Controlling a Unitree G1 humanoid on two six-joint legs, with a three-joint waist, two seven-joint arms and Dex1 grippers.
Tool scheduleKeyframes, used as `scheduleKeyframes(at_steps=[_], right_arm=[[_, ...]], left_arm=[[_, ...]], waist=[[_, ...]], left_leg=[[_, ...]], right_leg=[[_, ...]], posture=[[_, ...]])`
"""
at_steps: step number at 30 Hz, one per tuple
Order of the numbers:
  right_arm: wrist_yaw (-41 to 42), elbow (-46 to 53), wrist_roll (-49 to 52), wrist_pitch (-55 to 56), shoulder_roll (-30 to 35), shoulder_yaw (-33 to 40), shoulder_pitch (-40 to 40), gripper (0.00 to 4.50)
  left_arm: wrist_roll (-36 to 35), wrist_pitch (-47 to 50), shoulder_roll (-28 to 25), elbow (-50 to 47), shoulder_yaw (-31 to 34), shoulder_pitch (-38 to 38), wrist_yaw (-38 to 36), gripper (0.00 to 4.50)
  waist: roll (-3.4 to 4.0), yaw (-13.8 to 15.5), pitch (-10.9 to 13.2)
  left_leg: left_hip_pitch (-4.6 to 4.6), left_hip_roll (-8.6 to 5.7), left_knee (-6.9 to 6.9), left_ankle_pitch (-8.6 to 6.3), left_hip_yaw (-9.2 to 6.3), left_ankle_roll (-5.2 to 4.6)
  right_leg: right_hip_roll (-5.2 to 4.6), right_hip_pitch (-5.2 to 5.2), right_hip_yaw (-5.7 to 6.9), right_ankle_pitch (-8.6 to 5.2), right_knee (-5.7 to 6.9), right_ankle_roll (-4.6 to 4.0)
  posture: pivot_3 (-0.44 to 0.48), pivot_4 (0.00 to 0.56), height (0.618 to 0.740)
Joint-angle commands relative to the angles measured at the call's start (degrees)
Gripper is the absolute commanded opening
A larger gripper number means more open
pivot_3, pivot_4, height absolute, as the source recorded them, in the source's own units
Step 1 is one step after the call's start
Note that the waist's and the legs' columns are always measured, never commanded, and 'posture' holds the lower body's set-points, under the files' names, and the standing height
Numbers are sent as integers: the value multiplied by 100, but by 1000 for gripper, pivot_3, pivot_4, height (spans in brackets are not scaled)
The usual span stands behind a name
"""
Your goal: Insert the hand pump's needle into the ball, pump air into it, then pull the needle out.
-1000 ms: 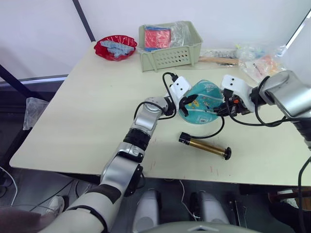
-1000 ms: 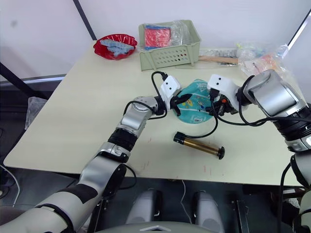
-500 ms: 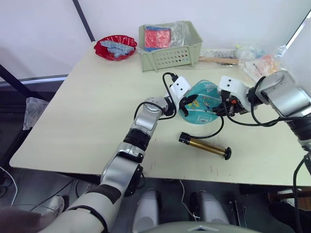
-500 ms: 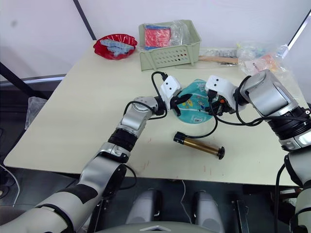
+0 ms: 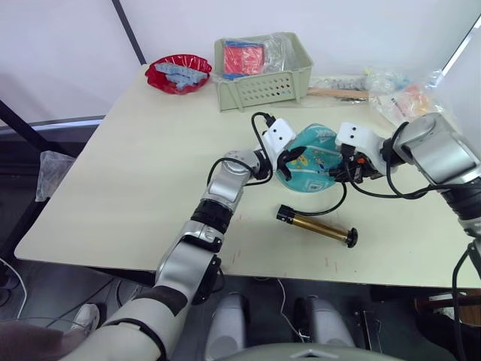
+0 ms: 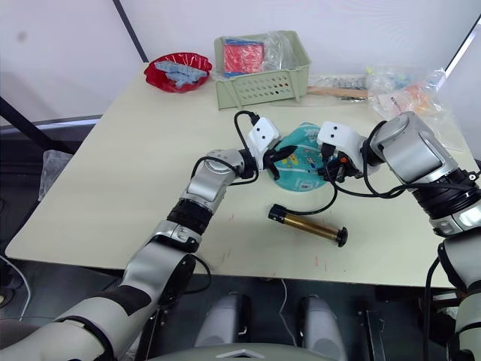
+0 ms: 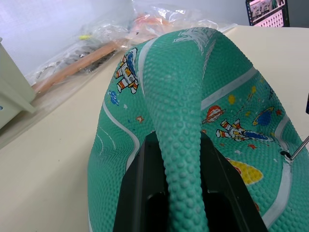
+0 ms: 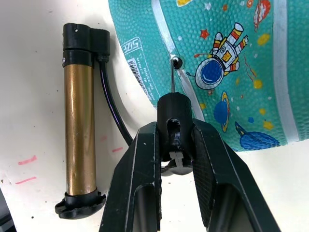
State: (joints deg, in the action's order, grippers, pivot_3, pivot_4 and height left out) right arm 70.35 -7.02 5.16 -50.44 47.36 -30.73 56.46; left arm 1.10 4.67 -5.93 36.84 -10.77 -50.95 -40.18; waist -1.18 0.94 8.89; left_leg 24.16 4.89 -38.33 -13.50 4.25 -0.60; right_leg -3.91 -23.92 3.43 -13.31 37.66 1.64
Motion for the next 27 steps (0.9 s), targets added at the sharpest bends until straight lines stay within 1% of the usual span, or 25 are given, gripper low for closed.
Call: scheduleKeyframes(at_steps=[1, 27], right_arm=[[31, 9, -60, 108, 12, 212, 53, 349], [64, -170, -223, 219, 30, 191, -18, 349]], left_arm=[[58, 19, 64, -110, -163, 70, -91, 64], [59, 28, 64, -119, -169, 93, -88, 64]], waist=[[0, -1, 0], [0, 0, 0]], left_leg=[[0, 0, 0, 0, 0, 0], [0, 0, 0, 0, 0, 0]], right_leg=[[0, 0, 0, 0, 0, 0], [0, 0, 0, 0, 0, 0]], posture=[[0, 150, 735], [0, 150, 735]])
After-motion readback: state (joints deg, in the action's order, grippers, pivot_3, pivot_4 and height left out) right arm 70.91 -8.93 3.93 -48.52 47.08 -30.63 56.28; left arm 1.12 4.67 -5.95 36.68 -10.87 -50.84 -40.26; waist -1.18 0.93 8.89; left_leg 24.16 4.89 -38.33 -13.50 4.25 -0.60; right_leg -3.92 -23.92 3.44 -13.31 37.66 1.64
